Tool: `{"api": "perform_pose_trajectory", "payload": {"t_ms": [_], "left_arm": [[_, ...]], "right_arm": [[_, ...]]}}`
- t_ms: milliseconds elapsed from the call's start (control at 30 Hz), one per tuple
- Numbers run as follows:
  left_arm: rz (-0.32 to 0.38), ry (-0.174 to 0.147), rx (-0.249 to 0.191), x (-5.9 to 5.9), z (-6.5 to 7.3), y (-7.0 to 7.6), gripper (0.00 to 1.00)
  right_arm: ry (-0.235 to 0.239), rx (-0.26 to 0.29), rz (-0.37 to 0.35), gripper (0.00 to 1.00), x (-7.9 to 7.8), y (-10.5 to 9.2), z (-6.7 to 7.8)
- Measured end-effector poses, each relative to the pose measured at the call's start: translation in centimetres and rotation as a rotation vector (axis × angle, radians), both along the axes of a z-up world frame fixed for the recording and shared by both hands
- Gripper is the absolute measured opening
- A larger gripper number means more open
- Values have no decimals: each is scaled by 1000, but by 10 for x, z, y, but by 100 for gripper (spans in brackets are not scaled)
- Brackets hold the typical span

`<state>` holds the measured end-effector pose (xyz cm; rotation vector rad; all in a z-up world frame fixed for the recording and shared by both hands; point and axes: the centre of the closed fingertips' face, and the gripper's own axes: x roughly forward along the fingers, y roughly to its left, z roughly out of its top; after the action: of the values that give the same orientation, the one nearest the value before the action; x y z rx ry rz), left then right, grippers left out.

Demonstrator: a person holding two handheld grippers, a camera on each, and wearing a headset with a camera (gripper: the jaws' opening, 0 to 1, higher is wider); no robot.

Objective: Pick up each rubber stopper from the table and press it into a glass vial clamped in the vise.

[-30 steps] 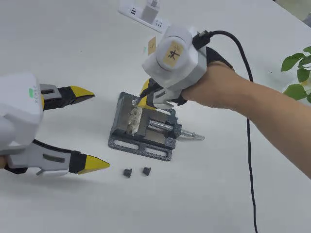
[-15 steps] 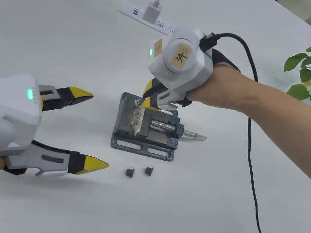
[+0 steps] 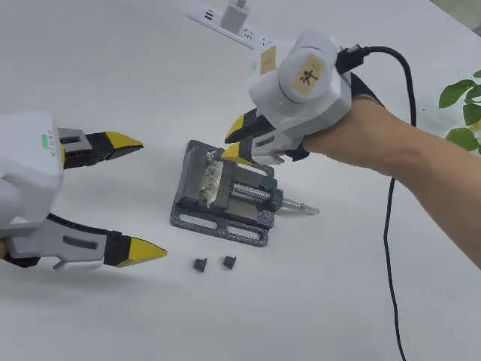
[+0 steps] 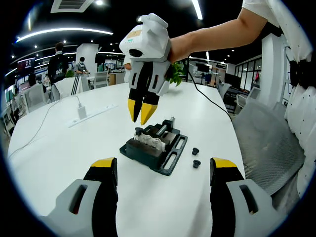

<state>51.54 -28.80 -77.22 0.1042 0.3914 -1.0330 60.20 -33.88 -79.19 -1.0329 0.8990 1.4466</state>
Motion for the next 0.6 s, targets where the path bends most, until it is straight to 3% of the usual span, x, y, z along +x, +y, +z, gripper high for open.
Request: {"api": "perform_pose_trajectory", "payload": {"t_ms": [167,600], "left_arm": [[-2,1,1,0,-1,-1,75],[-2,5,3,-1,-2,0,75]], "right_arm": [[0,4,-2,1,0,-3,-1],[10,1,14,0,0,1,-10]]}}
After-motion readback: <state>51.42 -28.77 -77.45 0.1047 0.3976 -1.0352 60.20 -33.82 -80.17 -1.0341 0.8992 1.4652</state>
